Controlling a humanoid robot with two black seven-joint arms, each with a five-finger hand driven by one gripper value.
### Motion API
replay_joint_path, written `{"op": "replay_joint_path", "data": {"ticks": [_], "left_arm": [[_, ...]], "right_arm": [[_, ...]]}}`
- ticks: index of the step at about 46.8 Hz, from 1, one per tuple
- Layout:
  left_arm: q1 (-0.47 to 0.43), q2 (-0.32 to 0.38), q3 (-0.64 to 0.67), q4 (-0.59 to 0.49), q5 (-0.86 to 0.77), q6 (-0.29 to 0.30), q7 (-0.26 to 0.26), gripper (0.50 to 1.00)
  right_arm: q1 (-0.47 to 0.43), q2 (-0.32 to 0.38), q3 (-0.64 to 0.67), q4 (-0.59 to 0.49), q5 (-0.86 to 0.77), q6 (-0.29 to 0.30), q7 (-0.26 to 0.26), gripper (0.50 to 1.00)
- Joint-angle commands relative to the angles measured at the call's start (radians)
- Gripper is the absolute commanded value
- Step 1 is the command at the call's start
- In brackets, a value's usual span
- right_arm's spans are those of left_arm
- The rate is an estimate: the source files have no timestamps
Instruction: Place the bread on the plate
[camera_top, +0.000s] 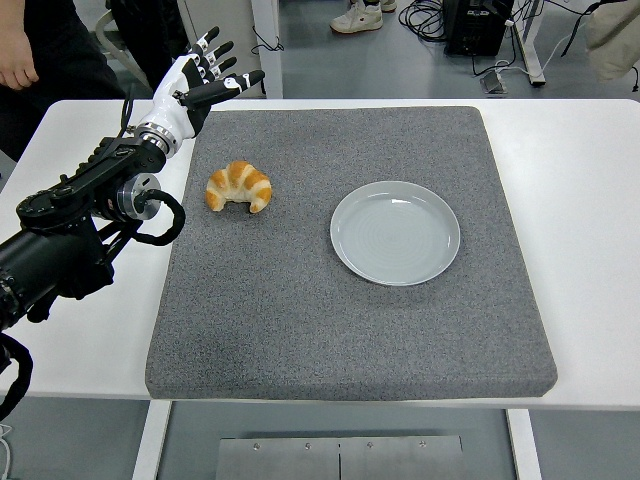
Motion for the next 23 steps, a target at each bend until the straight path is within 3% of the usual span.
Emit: {"op": "replay_joint_path", "data": {"ticks": [1,23], "left_arm": [[-0.018,0.004,0.028,-0.001,0.000,0.001,0.000,0.966],[-0.151,0.084,0.190,-0.015,0.162,0.000,0.001,0.966]], "right_arm": [[-0.006,0.000,0.001,0.003,0.002,0.001,0.000,1.000],[-0.003,0.000,-0.008,0.011,0.002,0.003,0.000,1.000]]}}
